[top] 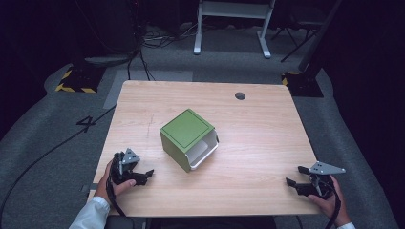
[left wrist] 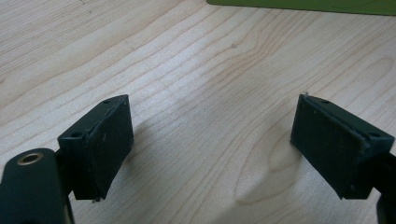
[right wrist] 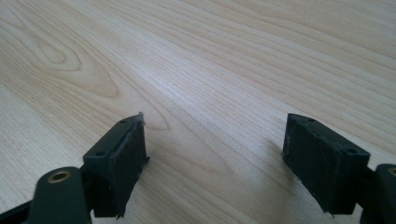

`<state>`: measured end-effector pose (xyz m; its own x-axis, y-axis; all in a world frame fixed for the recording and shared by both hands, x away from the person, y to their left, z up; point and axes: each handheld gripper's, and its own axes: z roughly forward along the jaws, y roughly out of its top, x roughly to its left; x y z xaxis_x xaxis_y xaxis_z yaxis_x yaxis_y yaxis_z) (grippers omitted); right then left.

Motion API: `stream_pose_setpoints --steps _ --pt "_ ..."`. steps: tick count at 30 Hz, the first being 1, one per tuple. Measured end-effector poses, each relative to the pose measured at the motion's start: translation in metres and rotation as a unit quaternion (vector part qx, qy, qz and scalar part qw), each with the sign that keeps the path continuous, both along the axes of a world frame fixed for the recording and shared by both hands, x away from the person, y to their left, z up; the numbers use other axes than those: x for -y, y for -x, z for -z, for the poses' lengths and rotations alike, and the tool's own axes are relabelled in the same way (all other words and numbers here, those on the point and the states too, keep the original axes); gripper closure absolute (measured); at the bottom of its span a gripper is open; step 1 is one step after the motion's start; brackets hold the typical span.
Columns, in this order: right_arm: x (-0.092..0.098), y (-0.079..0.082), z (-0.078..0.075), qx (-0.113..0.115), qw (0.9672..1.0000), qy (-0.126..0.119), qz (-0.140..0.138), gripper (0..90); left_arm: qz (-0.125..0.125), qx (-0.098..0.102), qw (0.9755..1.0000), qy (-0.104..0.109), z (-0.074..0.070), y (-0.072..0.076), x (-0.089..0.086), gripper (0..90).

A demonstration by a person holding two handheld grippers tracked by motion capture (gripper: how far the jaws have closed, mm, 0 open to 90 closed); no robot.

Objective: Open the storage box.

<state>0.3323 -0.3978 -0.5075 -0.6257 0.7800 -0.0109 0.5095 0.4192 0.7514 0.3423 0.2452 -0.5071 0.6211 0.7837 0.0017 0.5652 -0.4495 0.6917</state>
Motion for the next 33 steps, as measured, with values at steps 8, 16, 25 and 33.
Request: stream_pose_setpoints --steps 8,16,25,33 --pt "-0.002 -0.004 0.0 -0.002 1.0 0.003 -0.009 20.8 -0.004 0.002 1.0 -0.002 0.0 0.001 0.001 13.3" --pt "-0.005 -0.013 -0.007 -0.027 0.9986 0.025 -0.037 22.8 -0.01 0.001 1.0 0.0 0.0 0.001 0.002 13.3" --pt "-0.029 -0.02 -0.039 0.004 0.9935 -0.032 -0.109 21.2 -0.003 0.001 1.0 0.001 0.0 0.001 0.001 13.3" --pt "-0.075 -0.03 -0.064 0.026 0.9849 -0.04 -0.166 23.2 -0.001 0.001 1.0 0.001 0.0 0.001 0.0 13.3"
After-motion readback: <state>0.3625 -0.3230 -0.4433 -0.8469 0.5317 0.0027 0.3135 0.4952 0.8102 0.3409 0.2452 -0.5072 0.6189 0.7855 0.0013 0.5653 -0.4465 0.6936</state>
